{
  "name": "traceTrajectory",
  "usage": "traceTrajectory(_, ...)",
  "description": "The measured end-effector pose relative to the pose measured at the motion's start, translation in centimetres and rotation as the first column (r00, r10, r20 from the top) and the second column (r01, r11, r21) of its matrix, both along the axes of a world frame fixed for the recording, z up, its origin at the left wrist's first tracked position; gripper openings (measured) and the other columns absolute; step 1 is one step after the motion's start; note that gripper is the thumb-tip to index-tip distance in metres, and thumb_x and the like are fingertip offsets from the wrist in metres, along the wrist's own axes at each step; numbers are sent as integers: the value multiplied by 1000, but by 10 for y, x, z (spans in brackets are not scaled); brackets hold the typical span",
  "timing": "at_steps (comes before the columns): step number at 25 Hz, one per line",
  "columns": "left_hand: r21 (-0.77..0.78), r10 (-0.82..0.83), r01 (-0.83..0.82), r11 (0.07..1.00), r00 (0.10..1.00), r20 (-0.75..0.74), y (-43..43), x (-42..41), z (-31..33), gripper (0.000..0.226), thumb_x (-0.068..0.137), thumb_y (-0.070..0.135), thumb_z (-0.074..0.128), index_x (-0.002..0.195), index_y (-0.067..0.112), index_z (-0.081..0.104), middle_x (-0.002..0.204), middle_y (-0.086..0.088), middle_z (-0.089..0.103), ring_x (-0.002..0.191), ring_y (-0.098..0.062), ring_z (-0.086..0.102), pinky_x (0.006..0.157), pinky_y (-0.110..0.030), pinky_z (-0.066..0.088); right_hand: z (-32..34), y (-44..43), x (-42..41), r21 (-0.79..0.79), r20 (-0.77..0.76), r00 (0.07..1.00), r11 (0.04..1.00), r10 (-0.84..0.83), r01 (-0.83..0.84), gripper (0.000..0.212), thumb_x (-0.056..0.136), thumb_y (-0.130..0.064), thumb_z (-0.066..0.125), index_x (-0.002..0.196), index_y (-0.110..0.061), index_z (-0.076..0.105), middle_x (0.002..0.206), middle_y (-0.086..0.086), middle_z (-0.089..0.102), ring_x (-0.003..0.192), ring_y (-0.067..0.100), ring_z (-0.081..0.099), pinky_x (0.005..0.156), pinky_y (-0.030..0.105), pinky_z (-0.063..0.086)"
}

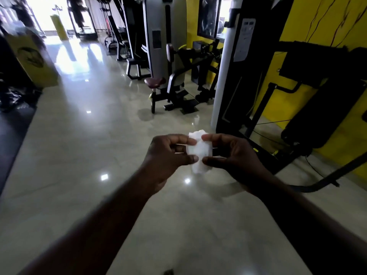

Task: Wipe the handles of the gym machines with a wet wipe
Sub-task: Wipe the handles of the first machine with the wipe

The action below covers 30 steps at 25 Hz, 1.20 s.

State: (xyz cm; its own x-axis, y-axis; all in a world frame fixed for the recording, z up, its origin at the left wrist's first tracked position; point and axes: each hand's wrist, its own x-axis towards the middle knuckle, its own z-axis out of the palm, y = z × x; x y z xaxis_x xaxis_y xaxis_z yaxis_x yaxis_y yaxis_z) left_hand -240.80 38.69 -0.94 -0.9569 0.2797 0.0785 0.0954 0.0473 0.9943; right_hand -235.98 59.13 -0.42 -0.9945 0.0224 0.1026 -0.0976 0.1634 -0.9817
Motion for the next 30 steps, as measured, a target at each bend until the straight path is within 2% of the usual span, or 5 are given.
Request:
traceTrajectory(8, -215, -245, 217, 952, 963, -112, 113, -282, 12, 39, 63, 3, 96, 95, 18, 81, 114, 9, 73, 95, -16, 76, 87, -46, 63, 8, 91, -227, 204, -13, 957, 936, -289, 286, 64, 70, -6, 93, 129, -15, 69, 109, 1, 77, 92, 6, 76, 74, 19, 60)
traceTrajectory(16, -145, -458, 457, 878, 888, 26, 292, -505, -22, 53, 69, -11, 87, 115, 10, 72, 107, -9, 78, 101, -28, 76, 88, -45, 63, -71, 259, -439, -509, 302, 906, 753, -298, 417, 60, 84, -24, 79, 140, -23, 56, 129, 6, 72, 110, 27, 73, 89, 44, 59)
traceTrajectory(22, -18, -444, 470, 882, 844, 300, 405, -645, -40, 49, 66, 16, 93, 109, 3, 71, 101, -18, 78, 98, -36, 76, 92, -55, 60, -74, 351, -580, -373, 195, 834, 748, -516, 549, 40, 88, -5, 78, 123, -15, 63, 111, 14, 77, 105, 34, 74, 84, 46, 61)
traceTrajectory(27, -55, -562, 597, 801, 780, 275, 506, -751, -53, 21, 84, 19, 85, 98, 6, 76, 88, -20, 76, 76, -21, 69, 67, -33, 55, -75, 435, -663, -159, 103, 739, 723, -665, 673, 56, 77, -12, 89, 124, -16, 60, 107, 7, 74, 92, 13, 73, 73, 24, 58)
traceTrajectory(30, -78, -664, 693, 717, 713, 224, 570, -812, -57, 16, 87, 20, 83, 95, 8, 76, 79, -9, 77, 65, -11, 68, 55, -24, 52, -76, 474, -715, -173, 128, 676, 655, -726, 736, 62, 73, -17, 90, 127, -18, 59, 112, 8, 74, 101, 23, 74, 83, 38, 63)
